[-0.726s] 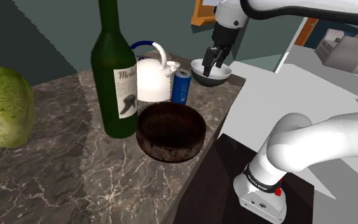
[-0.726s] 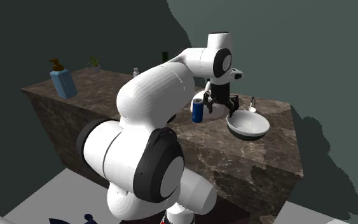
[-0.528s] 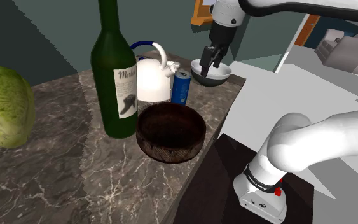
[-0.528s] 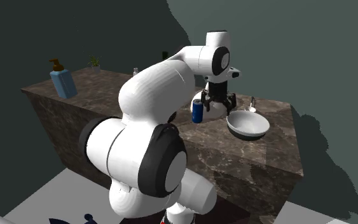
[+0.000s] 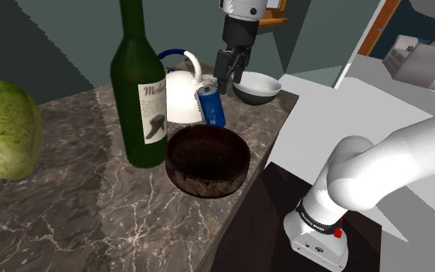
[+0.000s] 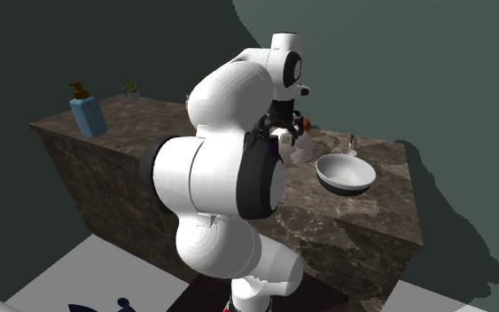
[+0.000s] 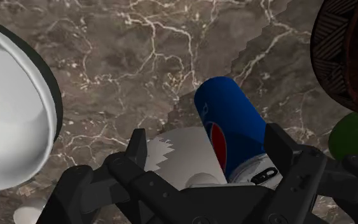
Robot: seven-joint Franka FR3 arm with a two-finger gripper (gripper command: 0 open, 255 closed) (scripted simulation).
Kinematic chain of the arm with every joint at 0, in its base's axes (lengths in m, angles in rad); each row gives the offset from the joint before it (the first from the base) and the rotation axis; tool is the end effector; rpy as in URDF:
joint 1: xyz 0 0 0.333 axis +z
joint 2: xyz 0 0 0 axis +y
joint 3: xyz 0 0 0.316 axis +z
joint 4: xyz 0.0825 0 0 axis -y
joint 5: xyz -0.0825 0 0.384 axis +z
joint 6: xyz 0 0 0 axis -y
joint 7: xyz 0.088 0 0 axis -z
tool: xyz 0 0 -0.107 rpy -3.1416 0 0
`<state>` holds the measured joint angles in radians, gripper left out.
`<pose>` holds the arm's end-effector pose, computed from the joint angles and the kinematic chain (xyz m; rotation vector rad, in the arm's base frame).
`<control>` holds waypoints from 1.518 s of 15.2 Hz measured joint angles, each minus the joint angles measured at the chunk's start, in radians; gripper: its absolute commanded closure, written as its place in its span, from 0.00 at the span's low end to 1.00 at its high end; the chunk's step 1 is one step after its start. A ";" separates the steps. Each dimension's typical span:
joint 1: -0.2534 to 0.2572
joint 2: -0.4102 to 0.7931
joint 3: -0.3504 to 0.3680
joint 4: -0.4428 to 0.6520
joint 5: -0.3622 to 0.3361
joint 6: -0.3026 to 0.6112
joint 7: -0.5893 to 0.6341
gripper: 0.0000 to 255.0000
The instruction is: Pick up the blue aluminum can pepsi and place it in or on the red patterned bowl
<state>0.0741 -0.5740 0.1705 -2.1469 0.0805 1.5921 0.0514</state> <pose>0.3575 0.1145 0.6154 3.1208 0.2591 0.0220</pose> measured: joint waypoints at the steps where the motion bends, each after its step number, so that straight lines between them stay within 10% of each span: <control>1: 0.007 0.014 0.006 0.021 0.010 -0.013 0.002 0.00; 15: 0.016 0.016 0.015 -0.068 0.025 0.071 -0.003 0.00; 16: 0.016 0.016 0.015 -0.068 0.025 0.071 -0.003 1.00; 23: 0.016 0.016 0.015 -0.068 0.025 0.071 -0.003 1.00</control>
<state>0.0899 -0.5581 0.1858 -2.2146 0.1053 1.6632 0.0486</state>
